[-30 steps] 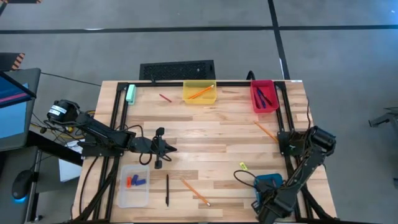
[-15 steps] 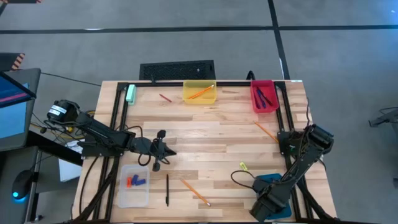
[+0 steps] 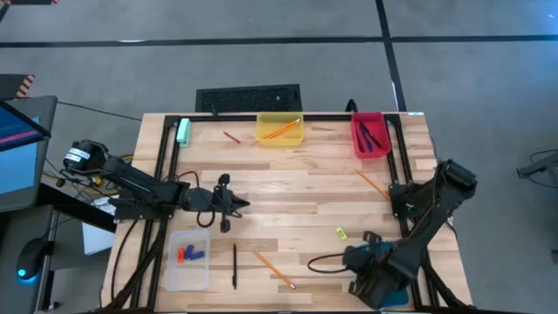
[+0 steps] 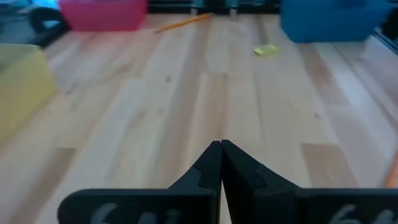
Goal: Sort crayons/erasers/pens/pencils in bins
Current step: Put the black pen into the red bin
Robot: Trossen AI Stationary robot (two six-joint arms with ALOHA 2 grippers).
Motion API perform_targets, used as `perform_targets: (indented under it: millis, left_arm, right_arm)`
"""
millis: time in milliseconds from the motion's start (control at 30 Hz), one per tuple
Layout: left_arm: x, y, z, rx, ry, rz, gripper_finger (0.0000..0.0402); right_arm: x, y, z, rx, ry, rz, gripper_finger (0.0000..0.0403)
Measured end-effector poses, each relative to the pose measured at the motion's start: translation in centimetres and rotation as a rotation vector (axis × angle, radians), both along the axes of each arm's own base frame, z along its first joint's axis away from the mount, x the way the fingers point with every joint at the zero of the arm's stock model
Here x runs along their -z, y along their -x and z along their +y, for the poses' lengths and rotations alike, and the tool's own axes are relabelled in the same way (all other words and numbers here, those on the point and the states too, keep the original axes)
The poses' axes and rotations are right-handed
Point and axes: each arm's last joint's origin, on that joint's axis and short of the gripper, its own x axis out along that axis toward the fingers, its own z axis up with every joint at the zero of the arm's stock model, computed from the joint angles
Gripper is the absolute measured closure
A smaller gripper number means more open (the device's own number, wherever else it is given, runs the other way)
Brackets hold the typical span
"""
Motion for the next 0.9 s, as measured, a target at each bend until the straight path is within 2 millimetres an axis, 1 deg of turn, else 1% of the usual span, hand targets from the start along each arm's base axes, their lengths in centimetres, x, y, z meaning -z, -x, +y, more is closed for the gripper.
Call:
perform_targets:
  millis: [100,200,333,500,633,767,833,900]
  left_arm:
    - [-1.0,-0.2,1.2,-0.061,-0.002,0.025,0.0401]
    - [-2.1,-0.2,2.8,-0.144,0.008,0.044,0.0401]
    - [-3.3,0.0,5.3,-0.229,0.038,0.119,0.0401]
    - [-4.1,0.2,8.5,-0.295,0.071,0.257,0.0401]
    - [-4.4,0.1,11.0,-0.314,0.061,0.36,0.0401]
    - [-4.1,-0.3,12.9,-0.306,0.103,0.449,0.0401]
    - [-3.8,-0.5,13.2,-0.261,0.128,0.497,0.0401]
    - [-3.6,-0.7,12.8,-0.183,0.15,0.557,0.0401]
  right_arm:
    - [0.4,-0.1,-2.0,-0.04,0.014,-0.178,0.0398]
    - [1.3,-0.7,-4.1,-0.092,-0.006,-0.35,0.04]
    - [3.4,-2.0,-6.9,-0.159,-0.002,-0.552,0.04]
    - [5.5,-3.7,-10.5,-0.189,0.066,-0.757,0.0399]
    - [7.1,-4.7,-12.8,-0.194,0.104,-0.797,0.04]
    - [8.4,-5.6,-14.1,-0.185,0.091,-0.772,0.0399]
    - [8.7,-6.1,-14.5,-0.185,0.081,-0.781,0.0397]
    - [9.0,-6.4,-14.8,-0.199,0.094,-0.779,0.0397]
